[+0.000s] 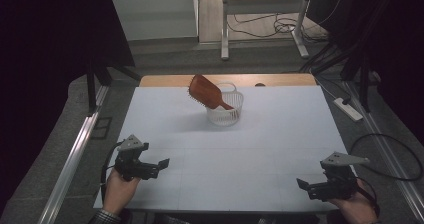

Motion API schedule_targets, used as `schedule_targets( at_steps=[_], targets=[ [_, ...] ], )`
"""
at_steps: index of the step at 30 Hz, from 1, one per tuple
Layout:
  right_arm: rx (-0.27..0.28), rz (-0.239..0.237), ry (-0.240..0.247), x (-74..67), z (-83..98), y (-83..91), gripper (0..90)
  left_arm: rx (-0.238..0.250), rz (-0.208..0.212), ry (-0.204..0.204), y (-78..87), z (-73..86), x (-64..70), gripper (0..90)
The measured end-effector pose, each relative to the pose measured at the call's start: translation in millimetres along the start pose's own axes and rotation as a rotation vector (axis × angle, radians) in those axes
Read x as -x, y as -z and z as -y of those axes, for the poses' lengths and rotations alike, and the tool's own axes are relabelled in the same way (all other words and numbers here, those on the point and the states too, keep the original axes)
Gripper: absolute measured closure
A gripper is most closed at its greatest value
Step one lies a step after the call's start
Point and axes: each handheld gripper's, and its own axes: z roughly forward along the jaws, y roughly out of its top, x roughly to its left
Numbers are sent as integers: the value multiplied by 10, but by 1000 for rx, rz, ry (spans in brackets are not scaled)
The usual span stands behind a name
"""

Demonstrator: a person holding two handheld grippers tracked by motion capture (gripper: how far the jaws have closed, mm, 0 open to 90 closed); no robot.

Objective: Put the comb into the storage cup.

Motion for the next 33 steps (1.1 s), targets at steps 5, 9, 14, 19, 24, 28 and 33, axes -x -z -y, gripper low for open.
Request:
schedule_targets(
  at_steps=[5,9,14,19,24,28,33],
  targets=[
    [0,0,0,-1,0,0,0,0,-5,5,30,38,8,0],
    [-1,0,0,-2,0,-1,0,0,-8,5,50,64,19,0],
    [-1,1,0,-2,0,-2,0,-4,-11,3,65,86,33,0],
    [-1,1,0,0,0,2,0,-7,-12,8,95,124,37,0],
    [-2,2,0,0,0,1,0,-8,-18,13,129,163,40,0],
    [-2,2,-1,0,-1,0,0,-7,-20,19,160,196,39,0],
    [-2,3,0,0,-1,0,0,-9,-25,25,185,238,46,0]
  ],
)
